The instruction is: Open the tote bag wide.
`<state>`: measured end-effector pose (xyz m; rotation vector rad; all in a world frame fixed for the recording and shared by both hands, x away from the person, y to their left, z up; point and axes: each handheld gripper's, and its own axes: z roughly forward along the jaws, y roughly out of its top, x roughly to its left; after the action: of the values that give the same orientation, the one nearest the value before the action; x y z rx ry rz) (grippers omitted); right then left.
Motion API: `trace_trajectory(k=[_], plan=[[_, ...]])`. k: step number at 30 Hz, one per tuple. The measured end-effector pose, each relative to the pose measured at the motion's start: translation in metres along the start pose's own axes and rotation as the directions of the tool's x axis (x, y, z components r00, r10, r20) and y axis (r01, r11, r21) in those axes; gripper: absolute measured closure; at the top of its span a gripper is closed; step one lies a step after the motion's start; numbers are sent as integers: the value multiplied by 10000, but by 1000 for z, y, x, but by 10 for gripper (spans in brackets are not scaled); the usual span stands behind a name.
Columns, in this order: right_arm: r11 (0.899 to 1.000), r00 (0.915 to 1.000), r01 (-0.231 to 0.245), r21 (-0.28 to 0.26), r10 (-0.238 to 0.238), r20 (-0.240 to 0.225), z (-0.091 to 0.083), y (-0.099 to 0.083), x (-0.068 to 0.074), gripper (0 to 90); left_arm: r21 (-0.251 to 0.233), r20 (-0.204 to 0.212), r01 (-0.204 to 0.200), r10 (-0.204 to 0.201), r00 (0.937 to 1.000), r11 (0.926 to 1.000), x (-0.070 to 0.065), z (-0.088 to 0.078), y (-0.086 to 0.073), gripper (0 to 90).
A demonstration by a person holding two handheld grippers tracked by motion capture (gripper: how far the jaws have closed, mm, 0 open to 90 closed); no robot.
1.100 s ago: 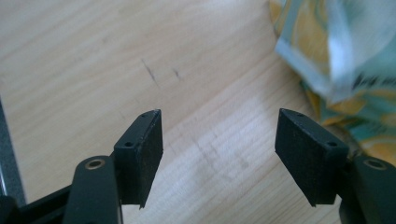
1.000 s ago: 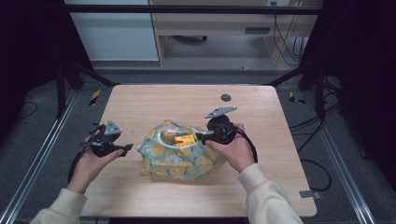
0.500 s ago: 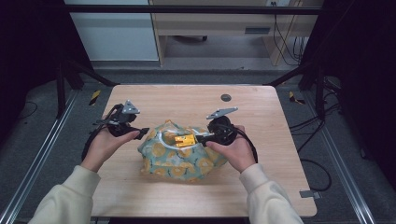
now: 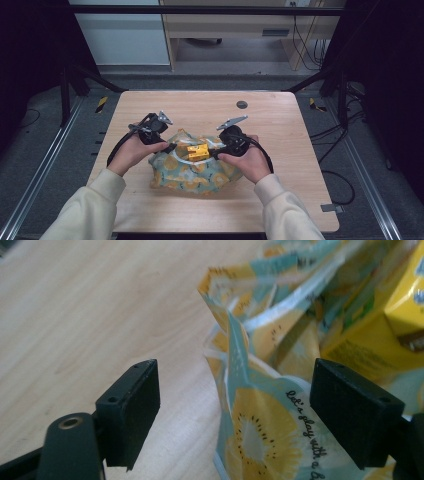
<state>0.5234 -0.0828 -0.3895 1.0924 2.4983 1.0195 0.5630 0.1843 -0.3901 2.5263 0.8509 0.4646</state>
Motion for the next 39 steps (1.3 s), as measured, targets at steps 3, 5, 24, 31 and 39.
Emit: trace_trajectory(k=[3,5,24,31,39], plan=[[9997,10000,19,255,-18,-14,0,-6,1,294,316,190,-176,170,9997,9993,-4,5,-4,182],[9987,10000,9,516,-8,-29,3,-12,2,254,446,268,-238,227,9994,9987,-7,8,-7,185],[9910,10000,38,1340,-31,-52,18,-37,1,846,603,345,-755,735,9967,9953,-16,15,-19,849],[9974,9986,372,613,-395,364,5,-34,3,882,-889,-55,-298,294,9996,9956,-18,-10,-20,872],[9857,9938,846,-1456,-729,840,-42,-39,18,883,-2354,523,-205,338,9981,9717,-32,-48,-41,873]])
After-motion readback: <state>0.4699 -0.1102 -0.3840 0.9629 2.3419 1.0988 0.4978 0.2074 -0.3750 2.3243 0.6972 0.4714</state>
